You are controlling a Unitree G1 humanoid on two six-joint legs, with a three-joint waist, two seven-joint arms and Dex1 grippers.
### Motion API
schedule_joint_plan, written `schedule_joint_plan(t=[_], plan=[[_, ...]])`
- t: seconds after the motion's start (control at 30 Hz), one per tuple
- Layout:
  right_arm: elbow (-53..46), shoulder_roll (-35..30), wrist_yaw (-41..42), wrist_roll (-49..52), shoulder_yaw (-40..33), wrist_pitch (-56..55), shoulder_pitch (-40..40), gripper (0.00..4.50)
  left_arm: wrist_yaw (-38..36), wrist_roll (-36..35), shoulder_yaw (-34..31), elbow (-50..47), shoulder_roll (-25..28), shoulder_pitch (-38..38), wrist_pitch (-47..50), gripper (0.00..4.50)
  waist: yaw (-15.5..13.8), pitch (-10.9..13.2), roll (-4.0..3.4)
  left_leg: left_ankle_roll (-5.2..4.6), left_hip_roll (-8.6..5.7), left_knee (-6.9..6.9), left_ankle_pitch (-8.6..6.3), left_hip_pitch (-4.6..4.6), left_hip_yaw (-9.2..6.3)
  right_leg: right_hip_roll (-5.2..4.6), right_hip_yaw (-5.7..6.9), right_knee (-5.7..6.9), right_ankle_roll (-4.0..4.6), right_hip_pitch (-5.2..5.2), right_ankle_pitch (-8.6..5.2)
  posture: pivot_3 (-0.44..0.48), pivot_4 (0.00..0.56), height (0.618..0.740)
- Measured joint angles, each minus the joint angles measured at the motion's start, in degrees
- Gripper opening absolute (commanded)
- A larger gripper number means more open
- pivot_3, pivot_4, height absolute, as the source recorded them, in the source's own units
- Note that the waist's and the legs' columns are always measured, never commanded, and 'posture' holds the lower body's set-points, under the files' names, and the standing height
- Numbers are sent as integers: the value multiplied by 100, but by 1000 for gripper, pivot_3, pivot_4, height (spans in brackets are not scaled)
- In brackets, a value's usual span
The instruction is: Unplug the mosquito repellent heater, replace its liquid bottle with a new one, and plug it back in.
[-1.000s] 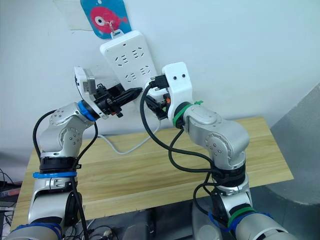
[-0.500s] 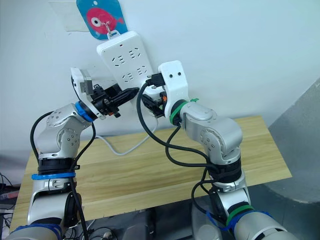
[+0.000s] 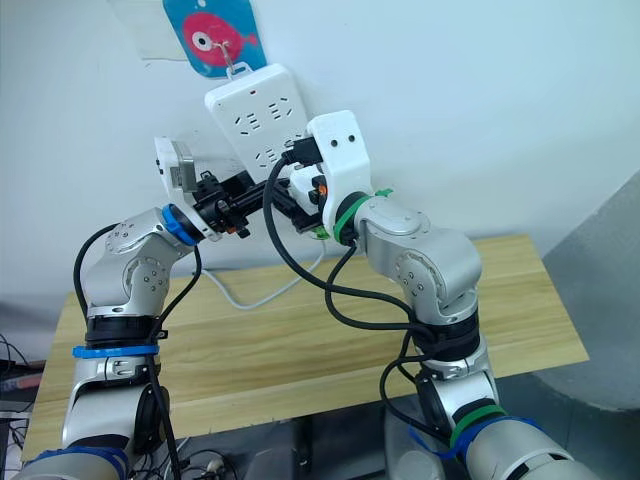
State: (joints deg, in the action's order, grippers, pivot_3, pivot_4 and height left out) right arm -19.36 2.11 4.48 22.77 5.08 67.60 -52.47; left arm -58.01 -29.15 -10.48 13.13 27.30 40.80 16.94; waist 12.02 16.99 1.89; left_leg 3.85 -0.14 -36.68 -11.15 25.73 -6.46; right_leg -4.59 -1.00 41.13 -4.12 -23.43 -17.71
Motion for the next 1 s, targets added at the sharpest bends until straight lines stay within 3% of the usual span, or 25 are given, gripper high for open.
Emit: schedule_joint_plan(t=[0.3, 0.57, 0.9, 1.0], plan=[[-692, -710, 669, 497, -215, 193, 252, 4465, -95, 3, 17, 6, 138, 1, 34, 1306, -55, 0, 0, -1, 0, 0, 0, 0, -1, 0, 1, 1, -1, 0, 0, -252, 239, 730], [-1394, -1897, 1952, 1509, -565, 180, 657, 4465, -186, 12, 30, 111, 216, 21, 10, 1306, -70, 0, 0, -1, 0, 0, -1, 2, 0, -1, 3, -1, -1, 0, 0, -269, 247, 730], [-1423, -2435, 2362, 1891, -544, 41, 865, 4500, -514, 128, 161, 299, 323, 52, -141, 4455, -78, 0, 1, -1, 0, -3, 0, 2, -1, -1, 4, 0, -3, 2, 1, -252, 247, 730], [-1422, -2468, 2378, 1917, -543, 15, 873, 4500, -520, 157, 159, 291, 401, 3, -269, 4455, -78, 0, 0, -1, 0, -3, 0, 2, -1, -1, 4, -1, -3, 2, 1, -243, 245, 730]])
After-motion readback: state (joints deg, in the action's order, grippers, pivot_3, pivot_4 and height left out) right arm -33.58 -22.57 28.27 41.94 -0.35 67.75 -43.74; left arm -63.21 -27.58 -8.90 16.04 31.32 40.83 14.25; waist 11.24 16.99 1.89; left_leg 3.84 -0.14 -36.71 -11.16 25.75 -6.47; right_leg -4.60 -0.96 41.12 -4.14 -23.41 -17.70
